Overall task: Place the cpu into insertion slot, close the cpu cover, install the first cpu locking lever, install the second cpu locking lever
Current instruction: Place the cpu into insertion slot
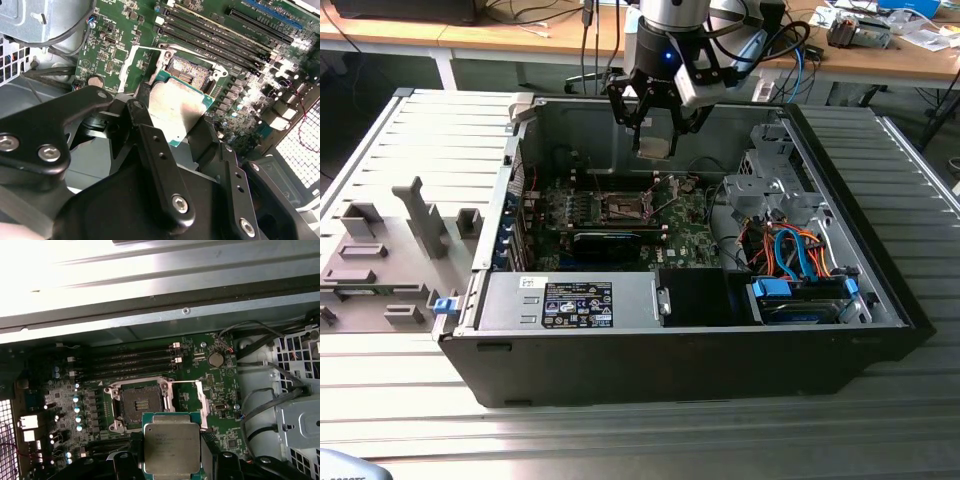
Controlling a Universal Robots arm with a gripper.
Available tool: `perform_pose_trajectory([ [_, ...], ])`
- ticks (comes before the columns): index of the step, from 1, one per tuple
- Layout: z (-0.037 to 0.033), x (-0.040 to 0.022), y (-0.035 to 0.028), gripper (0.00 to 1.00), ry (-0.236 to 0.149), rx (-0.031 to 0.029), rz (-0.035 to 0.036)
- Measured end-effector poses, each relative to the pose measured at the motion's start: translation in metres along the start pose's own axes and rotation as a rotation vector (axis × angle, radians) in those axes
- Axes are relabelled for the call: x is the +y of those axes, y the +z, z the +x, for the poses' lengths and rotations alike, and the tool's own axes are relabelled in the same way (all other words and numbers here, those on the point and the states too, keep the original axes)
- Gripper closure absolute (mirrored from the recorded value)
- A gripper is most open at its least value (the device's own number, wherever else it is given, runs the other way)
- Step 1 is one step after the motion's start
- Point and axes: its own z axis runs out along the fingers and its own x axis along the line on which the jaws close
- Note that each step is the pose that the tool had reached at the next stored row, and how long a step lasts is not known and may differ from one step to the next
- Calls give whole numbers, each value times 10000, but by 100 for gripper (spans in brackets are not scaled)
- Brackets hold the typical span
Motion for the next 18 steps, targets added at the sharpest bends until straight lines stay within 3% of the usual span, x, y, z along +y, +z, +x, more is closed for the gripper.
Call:
perform_pose_trajectory([
  [18, 0, 0, 4, 45, 378, -5, -6],
])
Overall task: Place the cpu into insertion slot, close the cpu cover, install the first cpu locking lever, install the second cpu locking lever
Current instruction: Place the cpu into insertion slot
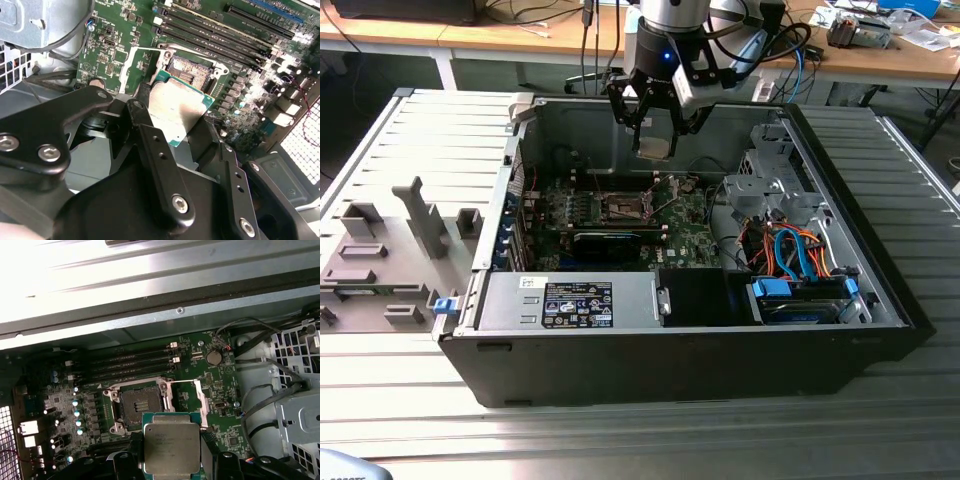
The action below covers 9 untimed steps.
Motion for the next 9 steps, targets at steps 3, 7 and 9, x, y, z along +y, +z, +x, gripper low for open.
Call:
perform_pose_trajectory([
  [3, 0, 0, 1, 45, 53, -1, 0],
  [7, 0, 0, 2, 45, 126, -1, -2],
  [9, 0, 0, 2, 45, 163, -1, -2],
])
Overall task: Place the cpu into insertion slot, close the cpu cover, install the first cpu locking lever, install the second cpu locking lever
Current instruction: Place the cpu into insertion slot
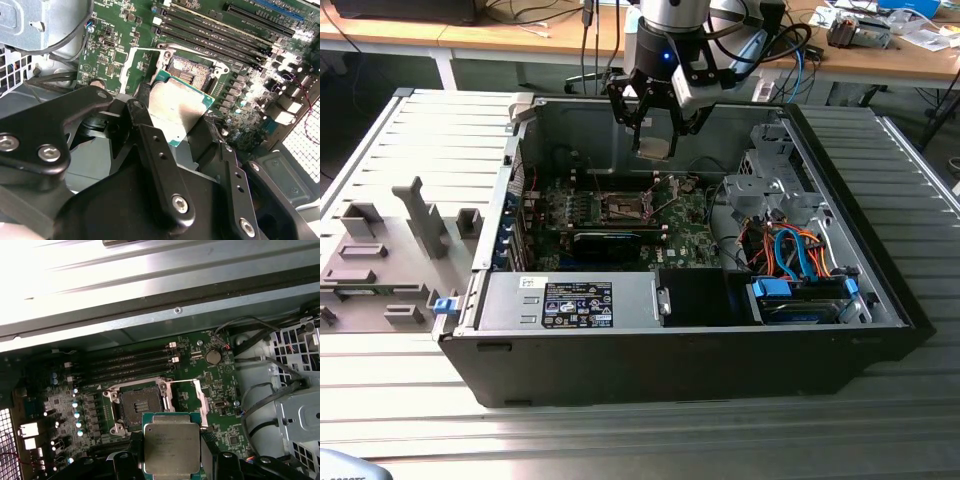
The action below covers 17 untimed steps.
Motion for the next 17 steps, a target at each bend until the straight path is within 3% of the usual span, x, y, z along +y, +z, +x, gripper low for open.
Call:
perform_pose_trajectory([
  [17, 0, 0, 5, 45, 333, -5, -2],
])
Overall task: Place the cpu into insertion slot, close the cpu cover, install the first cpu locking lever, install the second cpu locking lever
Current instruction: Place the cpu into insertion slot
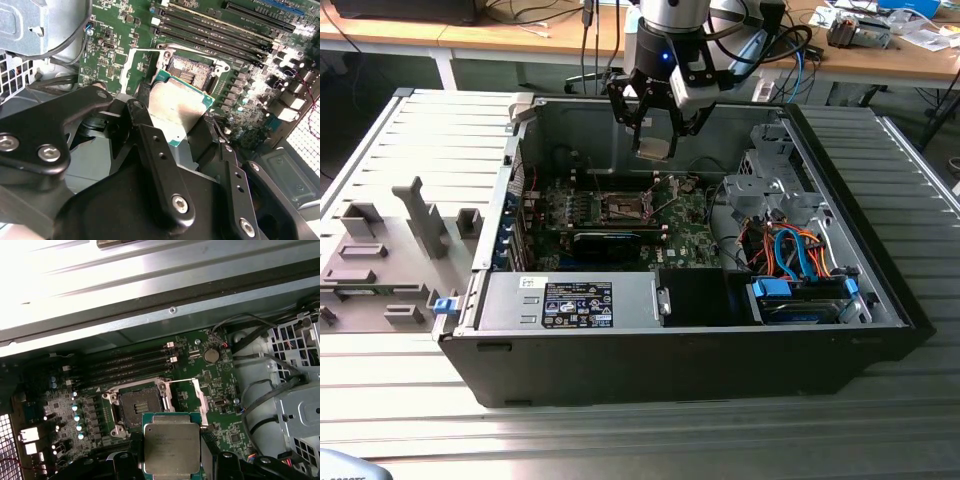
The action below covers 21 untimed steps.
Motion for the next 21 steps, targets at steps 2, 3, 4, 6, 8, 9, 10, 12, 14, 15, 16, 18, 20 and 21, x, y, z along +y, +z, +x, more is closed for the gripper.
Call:
perform_pose_trajectory([
  [2, 0, 0, 1, 45, 31, -1, -1],
  [3, 0, 0, 1, 45, 48, -1, -1],
  [4, 0, 0, 1, 45, 59, -1, -1],
  [6, 0, 0, 1, 45, 81, -1, -1],
  [8, 0, 0, 2, 45, 105, -1, -2],
  [9, 0, 0, 2, 45, 124, -2, -2],
  [10, 0, 0, 2, 45, 133, -2, -2],
  [12, 0, 0, 2, 45, 151, -2, -2],
  [14, 0, 0, 2, 45, 173, -3, -1],
  [15, 0, 0, 2, 45, 180, -3, -1],
  [16, 0, 0, 3, 45, 194, -3, -1],
  [18, 0, 0, 3, 45, 227, -4, -1],
  [20, 0, 0, 4, 45, 262, -4, -2],
  [21, 0, 0, 4, 45, 270, -4, -2],
])
